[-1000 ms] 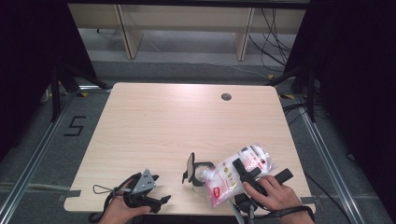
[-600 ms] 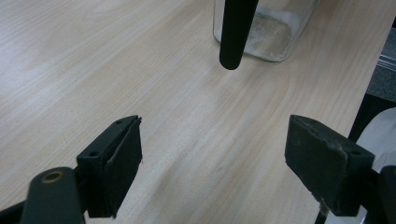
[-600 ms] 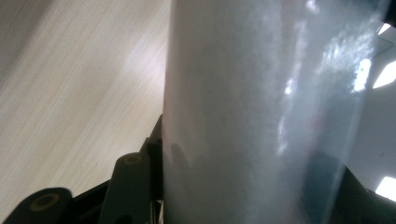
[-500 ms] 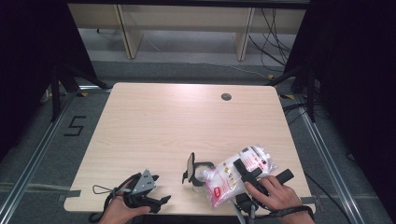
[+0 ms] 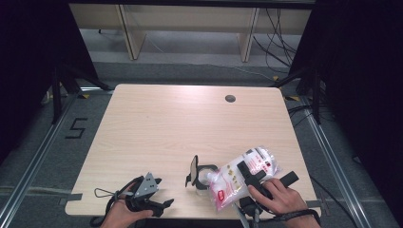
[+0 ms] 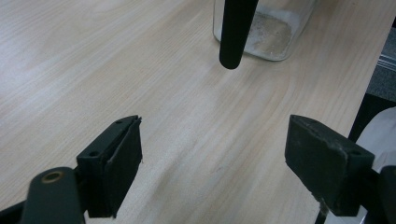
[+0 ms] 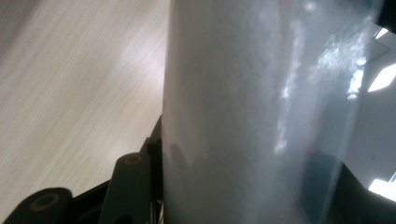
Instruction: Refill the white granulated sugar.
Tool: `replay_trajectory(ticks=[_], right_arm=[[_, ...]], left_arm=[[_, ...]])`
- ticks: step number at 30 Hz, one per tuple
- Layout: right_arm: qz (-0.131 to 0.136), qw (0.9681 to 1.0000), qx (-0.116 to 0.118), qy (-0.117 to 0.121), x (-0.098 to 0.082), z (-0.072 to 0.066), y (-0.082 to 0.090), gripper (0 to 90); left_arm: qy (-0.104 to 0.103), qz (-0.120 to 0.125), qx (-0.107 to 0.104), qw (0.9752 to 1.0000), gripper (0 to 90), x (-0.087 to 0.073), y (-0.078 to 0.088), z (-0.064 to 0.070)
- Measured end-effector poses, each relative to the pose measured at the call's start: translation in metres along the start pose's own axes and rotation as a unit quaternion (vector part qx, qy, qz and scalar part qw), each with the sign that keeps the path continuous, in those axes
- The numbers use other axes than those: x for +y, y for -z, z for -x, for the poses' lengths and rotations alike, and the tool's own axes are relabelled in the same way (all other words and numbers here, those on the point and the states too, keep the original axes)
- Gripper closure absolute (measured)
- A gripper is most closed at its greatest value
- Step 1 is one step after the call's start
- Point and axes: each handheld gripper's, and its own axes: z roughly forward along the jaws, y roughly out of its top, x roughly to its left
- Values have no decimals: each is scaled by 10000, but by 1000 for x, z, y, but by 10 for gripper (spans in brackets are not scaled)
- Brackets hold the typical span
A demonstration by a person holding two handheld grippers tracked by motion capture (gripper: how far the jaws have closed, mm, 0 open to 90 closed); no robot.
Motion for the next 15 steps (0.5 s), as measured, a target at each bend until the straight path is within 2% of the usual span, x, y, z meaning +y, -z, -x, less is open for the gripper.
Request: replay_trajectory(ticks=[1, 3, 15], right_arm=[[60, 9998, -19, 168, -1, 2, -1, 545], [55, 9998, -14, 168, -1, 2, -1, 546], [111, 9999, 0, -9, -2, 0, -1, 546]], left_arm=[[11, -1, -11, 10000, 186, 0, 0, 0], [20, -4, -13, 10000, 186, 0, 0, 0], [46, 25, -47, 10000, 186, 0, 0, 0]])
